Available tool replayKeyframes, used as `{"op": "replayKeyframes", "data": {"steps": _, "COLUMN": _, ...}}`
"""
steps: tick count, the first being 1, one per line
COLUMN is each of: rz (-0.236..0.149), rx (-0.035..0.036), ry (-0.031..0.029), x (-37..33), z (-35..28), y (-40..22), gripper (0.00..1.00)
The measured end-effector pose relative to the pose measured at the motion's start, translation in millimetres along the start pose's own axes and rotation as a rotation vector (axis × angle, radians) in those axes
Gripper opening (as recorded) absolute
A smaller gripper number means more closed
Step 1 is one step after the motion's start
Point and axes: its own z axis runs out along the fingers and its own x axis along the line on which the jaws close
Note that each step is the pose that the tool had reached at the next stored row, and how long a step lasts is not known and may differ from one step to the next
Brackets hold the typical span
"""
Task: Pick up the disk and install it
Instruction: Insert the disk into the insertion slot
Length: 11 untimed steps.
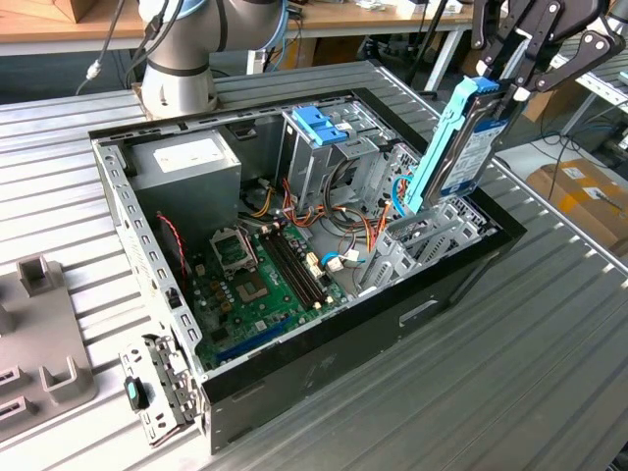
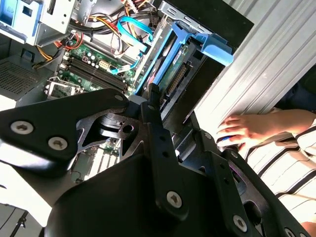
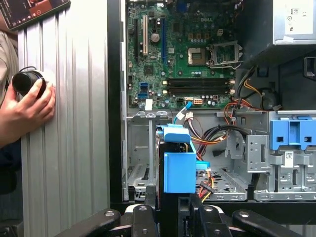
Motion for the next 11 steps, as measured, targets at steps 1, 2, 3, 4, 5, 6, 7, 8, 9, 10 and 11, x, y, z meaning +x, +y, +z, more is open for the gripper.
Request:
{"op": "replayKeyframes", "data": {"steps": 1, "rz": 0.0, "rx": 0.0, "ry": 0.0, "x": 0.0, "z": 0.5, "y": 1.2, "gripper": 0.35}}
{"op": "replayKeyframes", "data": {"steps": 2, "rz": 0.0, "rx": 0.0, "ry": 0.0, "x": 0.0, "z": 1.0, "y": 1.9, "gripper": 0.35}}
{"op": "replayKeyframes", "data": {"steps": 3, "rz": 0.0, "rx": 0.0, "ry": 0.0, "x": 0.1, "z": 2.3, "y": 2.7, "gripper": 0.35}}
{"op": "replayKeyframes", "data": {"steps": 4, "rz": 0.0, "rx": 0.0, "ry": 0.0, "x": -0.1, "z": 6.9, "y": 3.4, "gripper": 0.35}}
{"op": "replayKeyframes", "data": {"steps": 5, "rz": 0.0, "rx": 0.0, "ry": 0.0, "x": -0.2, "z": 10.5, "y": 3.9, "gripper": 0.35}}
{"op": "replayKeyframes", "data": {"steps": 6, "rz": 0.0, "rx": 0.0, "ry": -0.0001, "x": -0.3, "z": 13.2, "y": 4.1, "gripper": 0.35}}
{"op": "replayKeyframes", "data": {"steps": 7, "rz": 0.0, "rx": 0.0, "ry": 0.0, "x": -0.3, "z": 14.7, "y": 4.3, "gripper": 0.35}}
{"op": "replayKeyframes", "data": {"steps": 8, "rz": 0.0, "rx": 0.0, "ry": 0.0001, "x": -0.4, "z": 16.2, "y": 4.4, "gripper": 0.35}}
{"op": "replayKeyframes", "data": {"steps": 9, "rz": 0.0, "rx": 0.0, "ry": 0.0001, "x": -0.4, "z": 17.3, "y": 4.5, "gripper": 0.35}}
{"op": "replayKeyframes", "data": {"steps": 10, "rz": 0.0, "rx": 0.0, "ry": 0.0001, "x": -0.4, "z": 17.8, "y": 4.6, "gripper": 0.35}}
{"op": "replayKeyframes", "data": {"steps": 11, "rz": 0.0, "rx": 0.0, "ry": 0.0002, "x": -0.5, "z": 18.0, "y": 4.6, "gripper": 0.35}}
